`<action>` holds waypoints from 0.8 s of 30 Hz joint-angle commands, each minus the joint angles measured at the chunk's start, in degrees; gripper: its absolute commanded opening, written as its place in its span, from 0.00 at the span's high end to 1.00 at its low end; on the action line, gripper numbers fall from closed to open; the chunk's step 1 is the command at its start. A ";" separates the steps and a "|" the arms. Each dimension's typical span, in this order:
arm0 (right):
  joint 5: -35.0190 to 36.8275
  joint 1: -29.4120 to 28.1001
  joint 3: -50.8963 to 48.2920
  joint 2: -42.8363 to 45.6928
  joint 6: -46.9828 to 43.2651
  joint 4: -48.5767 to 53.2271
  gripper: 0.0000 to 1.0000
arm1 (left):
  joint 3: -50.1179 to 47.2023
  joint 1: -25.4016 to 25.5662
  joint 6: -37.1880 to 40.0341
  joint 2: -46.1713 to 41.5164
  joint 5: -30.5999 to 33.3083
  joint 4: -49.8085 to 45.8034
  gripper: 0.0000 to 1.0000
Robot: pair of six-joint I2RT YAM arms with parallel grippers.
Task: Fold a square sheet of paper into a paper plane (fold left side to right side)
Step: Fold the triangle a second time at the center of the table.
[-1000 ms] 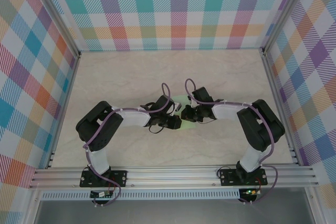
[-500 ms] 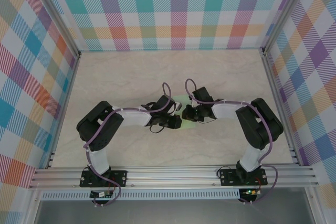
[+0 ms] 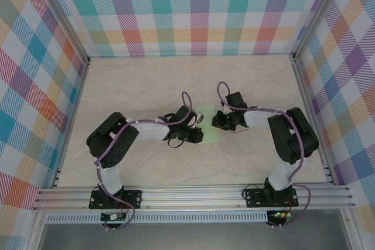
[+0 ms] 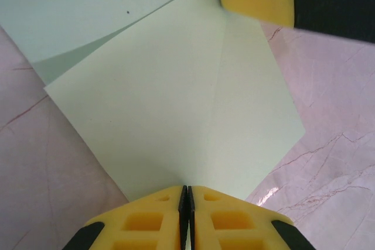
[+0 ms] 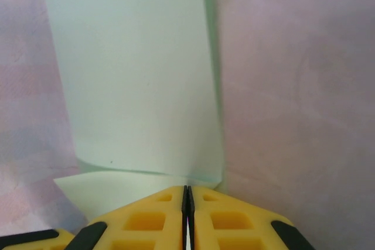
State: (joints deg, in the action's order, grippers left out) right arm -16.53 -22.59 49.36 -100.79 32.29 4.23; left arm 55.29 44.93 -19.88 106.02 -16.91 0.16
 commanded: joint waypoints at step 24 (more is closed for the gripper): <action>-2.72 -3.67 2.17 -1.13 1.98 0.05 0.88 | -0.09 0.59 0.45 -1.31 -0.48 -4.34 0.86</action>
State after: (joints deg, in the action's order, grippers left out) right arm -19.07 -26.41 49.30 -100.38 33.56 3.90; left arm 55.40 44.93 -19.90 105.86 -17.45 0.19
